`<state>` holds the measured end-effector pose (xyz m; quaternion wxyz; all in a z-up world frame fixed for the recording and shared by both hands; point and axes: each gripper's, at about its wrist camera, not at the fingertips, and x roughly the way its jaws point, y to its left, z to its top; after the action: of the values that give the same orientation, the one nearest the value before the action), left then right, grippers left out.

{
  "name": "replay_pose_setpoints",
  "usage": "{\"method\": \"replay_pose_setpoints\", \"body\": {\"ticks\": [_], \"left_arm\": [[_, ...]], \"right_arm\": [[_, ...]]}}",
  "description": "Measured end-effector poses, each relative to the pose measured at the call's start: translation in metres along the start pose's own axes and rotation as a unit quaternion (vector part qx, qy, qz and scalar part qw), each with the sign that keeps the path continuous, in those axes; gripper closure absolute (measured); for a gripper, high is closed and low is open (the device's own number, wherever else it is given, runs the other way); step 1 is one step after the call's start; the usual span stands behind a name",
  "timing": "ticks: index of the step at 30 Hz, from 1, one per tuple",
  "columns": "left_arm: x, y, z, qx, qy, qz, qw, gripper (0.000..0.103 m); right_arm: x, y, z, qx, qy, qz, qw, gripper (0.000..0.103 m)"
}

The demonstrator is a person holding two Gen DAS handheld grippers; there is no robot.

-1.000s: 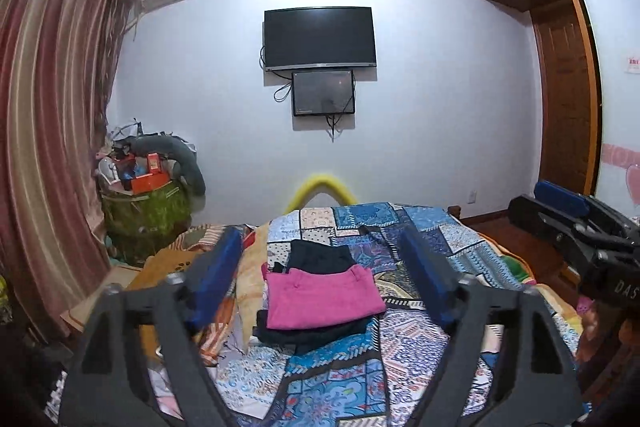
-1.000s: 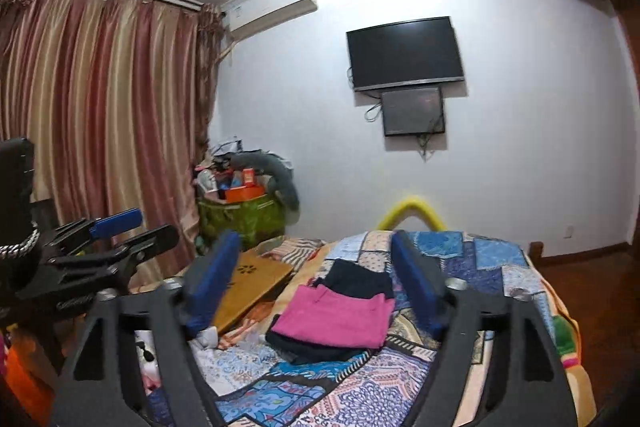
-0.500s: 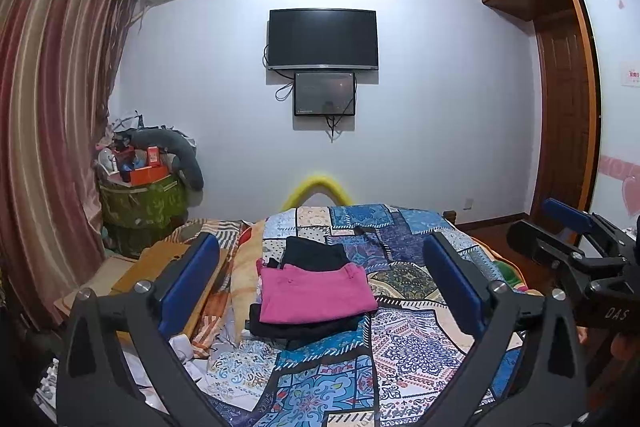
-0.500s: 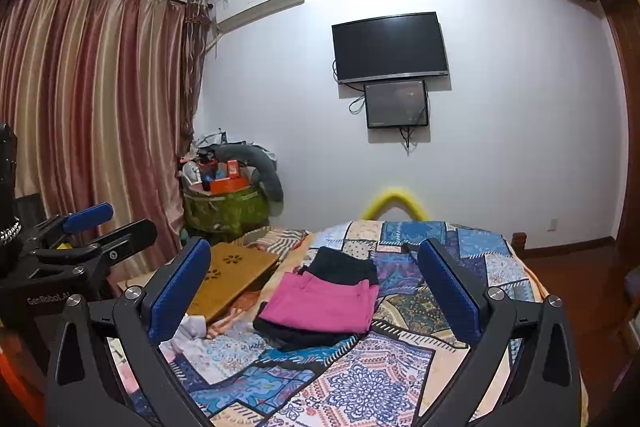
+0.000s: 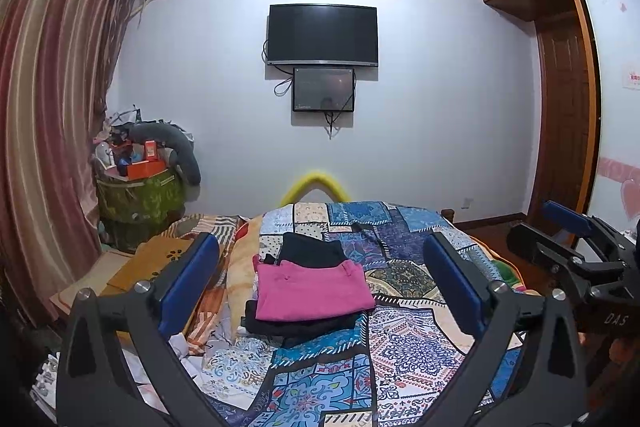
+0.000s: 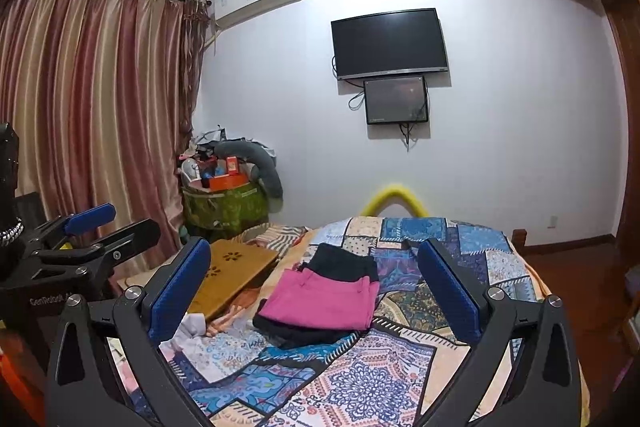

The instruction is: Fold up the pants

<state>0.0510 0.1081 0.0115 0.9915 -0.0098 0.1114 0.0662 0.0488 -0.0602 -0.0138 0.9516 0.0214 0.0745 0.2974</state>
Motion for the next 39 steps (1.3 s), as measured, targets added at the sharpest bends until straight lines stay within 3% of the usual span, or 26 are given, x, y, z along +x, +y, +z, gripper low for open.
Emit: {"method": "replay_pose_setpoints", "body": {"ticks": [39], "left_arm": [[0.0059, -0.0032, -0.0041, -0.002, 0.005, -0.008, 1.0000, 0.000]], "right_arm": [[-0.0057, 0.0003, 0.0053, 0.009, -0.002, -0.002, 1.000, 0.000]]}}
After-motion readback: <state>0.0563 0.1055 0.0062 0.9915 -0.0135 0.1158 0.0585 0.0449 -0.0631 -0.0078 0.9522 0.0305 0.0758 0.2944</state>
